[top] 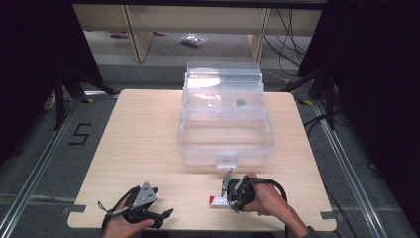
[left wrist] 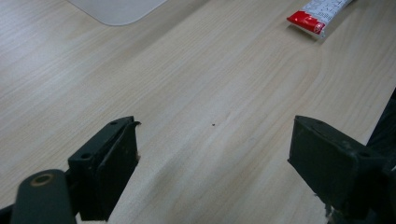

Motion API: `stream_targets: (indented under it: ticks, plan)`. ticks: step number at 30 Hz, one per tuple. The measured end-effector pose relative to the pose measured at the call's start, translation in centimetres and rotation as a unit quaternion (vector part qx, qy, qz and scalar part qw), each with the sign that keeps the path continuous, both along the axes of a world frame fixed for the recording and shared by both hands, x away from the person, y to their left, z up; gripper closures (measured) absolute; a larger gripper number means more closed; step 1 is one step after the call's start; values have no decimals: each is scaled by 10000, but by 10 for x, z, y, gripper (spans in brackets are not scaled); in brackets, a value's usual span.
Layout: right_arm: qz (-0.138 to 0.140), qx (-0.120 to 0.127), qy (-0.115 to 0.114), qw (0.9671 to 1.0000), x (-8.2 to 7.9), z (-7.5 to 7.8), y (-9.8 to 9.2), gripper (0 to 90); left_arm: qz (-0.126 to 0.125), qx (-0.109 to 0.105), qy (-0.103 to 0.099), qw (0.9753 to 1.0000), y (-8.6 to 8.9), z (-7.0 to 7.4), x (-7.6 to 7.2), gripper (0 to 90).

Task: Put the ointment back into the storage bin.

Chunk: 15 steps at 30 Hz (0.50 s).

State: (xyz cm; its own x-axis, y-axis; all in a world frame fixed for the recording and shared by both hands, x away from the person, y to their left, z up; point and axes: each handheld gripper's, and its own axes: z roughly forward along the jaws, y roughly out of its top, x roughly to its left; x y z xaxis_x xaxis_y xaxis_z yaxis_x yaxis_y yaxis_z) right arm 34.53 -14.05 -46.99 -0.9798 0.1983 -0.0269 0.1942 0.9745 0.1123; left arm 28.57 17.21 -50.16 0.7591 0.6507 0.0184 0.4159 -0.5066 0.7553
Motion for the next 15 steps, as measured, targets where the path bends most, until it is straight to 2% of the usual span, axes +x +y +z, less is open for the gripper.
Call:
stream_targets:
  ticks: [1, 3, 6, 8, 10, 11, 13, 14, 15]
  plan:
    - [158, 24, 17, 9999, 2, 1, 0, 709, 3, -2, 0, 10000, 0, 0, 0, 152]
    - [-13, -3, 6, 10000, 1, 3, -2, 709, 7, -6, -7, 10000, 0, 0, 0, 151]
    - [-115, 52, 5, 9999, 3, 12, -5, 709, -6, 5, -1, 10000, 0, 0, 0, 151]
    - [-38, 108, -34, 9999, 5, 15, -7, 709, -10, 10, -1, 10000, 0, 0, 0, 152]
    - [-116, 160, -72, 9998, 8, 26, -12, 709, -9, 3, 0, 10000, 0, 0, 0, 151]
    - [40, 198, -104, 9997, 10, 28, -13, 709, -13, 7, 0, 10000, 0, 0, 0, 152]
    - [-175, 180, -70, 9997, 11, 34, -16, 709, -14, -14, -14, 10000, 0, 0, 1, 152]
    - [-2, 244, -133, 9996, 14, 37, -18, 709, 12, -36, 14, 10000, 0, 0, 0, 152]
    - [-149, 239, -83, 9996, 15, 40, -20, 709, -3, 3, 3, 10000, 0, 0, 0, 152]
